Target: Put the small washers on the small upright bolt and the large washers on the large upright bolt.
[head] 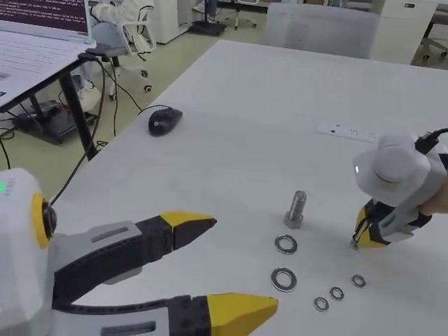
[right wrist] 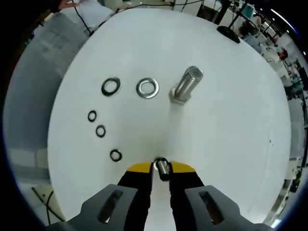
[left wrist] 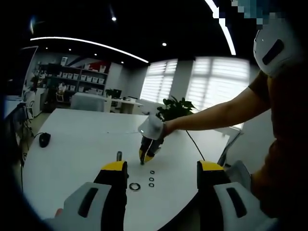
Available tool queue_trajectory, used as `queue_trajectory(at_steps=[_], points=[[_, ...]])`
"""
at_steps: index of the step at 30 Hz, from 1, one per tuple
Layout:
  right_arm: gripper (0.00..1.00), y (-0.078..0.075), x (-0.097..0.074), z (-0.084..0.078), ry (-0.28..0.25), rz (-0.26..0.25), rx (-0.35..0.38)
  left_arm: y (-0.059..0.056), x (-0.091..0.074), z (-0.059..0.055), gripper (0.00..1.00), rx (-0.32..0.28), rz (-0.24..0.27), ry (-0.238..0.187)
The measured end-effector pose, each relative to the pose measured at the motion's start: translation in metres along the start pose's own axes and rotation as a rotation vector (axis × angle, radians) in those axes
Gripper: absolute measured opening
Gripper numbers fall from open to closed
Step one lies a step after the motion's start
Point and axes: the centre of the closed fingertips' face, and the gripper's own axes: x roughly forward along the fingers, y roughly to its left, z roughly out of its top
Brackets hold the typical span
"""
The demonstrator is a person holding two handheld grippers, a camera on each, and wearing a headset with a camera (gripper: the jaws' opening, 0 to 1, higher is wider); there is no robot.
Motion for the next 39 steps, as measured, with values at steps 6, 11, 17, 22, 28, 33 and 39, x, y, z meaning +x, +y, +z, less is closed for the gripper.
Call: queue_trajectory(at_steps=[6,11,17,22,28,33,39], points=[[0.14,0.000,0.000,-0.001,-0.006,-0.002,0.005,0.001,0.000,-0.002,0.58,0.000,0.002,0.004],[0.15,-0.001,-0.006,-0.003,-0.016,-0.012,0.019,0.000,0.001,0.000,0.58,0.004,-0.003,0.000],[0.15,0.002,-0.016,-0.006,-0.028,-0.027,0.045,-0.002,0.002,0.002,0.58,0.014,-0.011,-0.002],[0.15,0.008,-0.024,-0.008,-0.048,-0.032,0.079,-0.006,0.002,0.002,0.58,0.022,-0.018,-0.003],[0.15,0.023,-0.025,-0.011,-0.048,-0.014,0.084,-0.012,0.001,0.004,0.58,0.030,-0.026,-0.010],[0.15,0.040,-0.022,-0.001,-0.074,0.022,0.082,-0.015,0.000,0.005,0.58,0.036,-0.030,-0.016],[0.16,0.063,-0.006,0.004,-0.067,0.069,0.055,-0.020,-0.002,0.006,0.58,0.041,-0.034,-0.017]])
